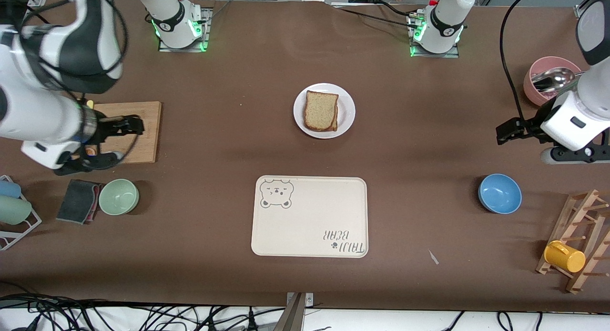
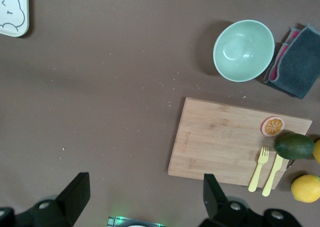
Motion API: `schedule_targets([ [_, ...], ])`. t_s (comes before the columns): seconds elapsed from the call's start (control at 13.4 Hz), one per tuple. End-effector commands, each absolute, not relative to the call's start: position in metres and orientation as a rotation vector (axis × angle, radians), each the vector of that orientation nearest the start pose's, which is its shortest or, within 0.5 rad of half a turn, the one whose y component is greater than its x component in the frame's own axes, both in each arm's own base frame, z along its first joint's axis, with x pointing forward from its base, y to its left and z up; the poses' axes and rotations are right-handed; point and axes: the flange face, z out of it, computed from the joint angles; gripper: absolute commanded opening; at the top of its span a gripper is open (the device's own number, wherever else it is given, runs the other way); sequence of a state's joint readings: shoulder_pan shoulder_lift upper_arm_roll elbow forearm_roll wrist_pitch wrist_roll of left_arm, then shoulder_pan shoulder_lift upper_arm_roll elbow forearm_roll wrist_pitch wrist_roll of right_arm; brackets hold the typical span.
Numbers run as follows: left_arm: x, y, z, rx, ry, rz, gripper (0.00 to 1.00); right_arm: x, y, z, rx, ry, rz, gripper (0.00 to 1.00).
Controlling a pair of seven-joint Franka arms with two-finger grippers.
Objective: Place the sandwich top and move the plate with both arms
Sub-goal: 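Withdraw the right gripper to rest while the left gripper moves out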
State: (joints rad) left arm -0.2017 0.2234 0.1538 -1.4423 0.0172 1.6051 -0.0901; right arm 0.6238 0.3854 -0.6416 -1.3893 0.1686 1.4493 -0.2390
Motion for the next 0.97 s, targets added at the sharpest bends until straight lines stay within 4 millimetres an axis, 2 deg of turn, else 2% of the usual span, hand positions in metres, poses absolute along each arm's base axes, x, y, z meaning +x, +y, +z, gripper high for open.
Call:
schedule_targets([
  [0.0, 0.623, -0.04, 0.556, -3.047, -0.033, 0.054, 1.0, 0.605, 0.049, 0.525, -3.027, -0.341, 0.373, 1.0],
  [0.07, 0.624, -0.039, 0.551, -3.046, -0.035, 0.068, 1.0, 0.6, 0.043, 0.531, -3.004, -0.336, 0.359, 1.0],
  [0.15, 0.623, -0.038, 0.533, -3.042, -0.033, 0.109, 1.0, 0.596, 0.037, 0.536, -2.99, -0.327, 0.349, 1.0],
  [0.3, 0.621, -0.035, 0.524, -3.043, -0.042, 0.129, 1.0, 0.584, 0.034, 0.551, -3.026, -0.363, 0.327, 1.0],
  [0.45, 0.613, -0.032, 0.514, -3.052, -0.043, 0.131, 1.0, 0.57, 0.039, 0.559, -3.102, -0.362, 0.28, 1.0],
  [0.52, 0.61, -0.031, 0.511, -3.055, -0.044, 0.136, 1.0, 0.559, 0.05, 0.567, -3.129, -0.338, 0.231, 0.99],
  [0.6, 0.605, -0.03, 0.502, -3.048, -0.047, 0.166, 1.0, 0.549, 0.042, 0.565, -3.151, -0.231, 0.209, 0.99],
  [0.67, 0.602, -0.029, 0.489, -3.042, -0.062, 0.206, 1.0, 0.538, 0.047, 0.562, -3.156, -0.205, 0.143, 0.99],
  [0.75, 0.597, -0.027, 0.483, -3.041, -0.069, 0.224, 1.0, 0.532, 0.042, 0.555, -3.161, -0.168, 0.075, 0.99],
  [0.82, 0.593, -0.022, 0.471, -3.046, -0.078, 0.218, 1.0, 0.53, 0.03, 0.549, -3.15, -0.155, 0.087, 1.0],
  [0.9, 0.587, -0.018, 0.463, -3.059, -0.075, 0.188, 1.0, 0.522, 0.024, 0.54, -3.145, -0.13, 0.199, 1.0],
])
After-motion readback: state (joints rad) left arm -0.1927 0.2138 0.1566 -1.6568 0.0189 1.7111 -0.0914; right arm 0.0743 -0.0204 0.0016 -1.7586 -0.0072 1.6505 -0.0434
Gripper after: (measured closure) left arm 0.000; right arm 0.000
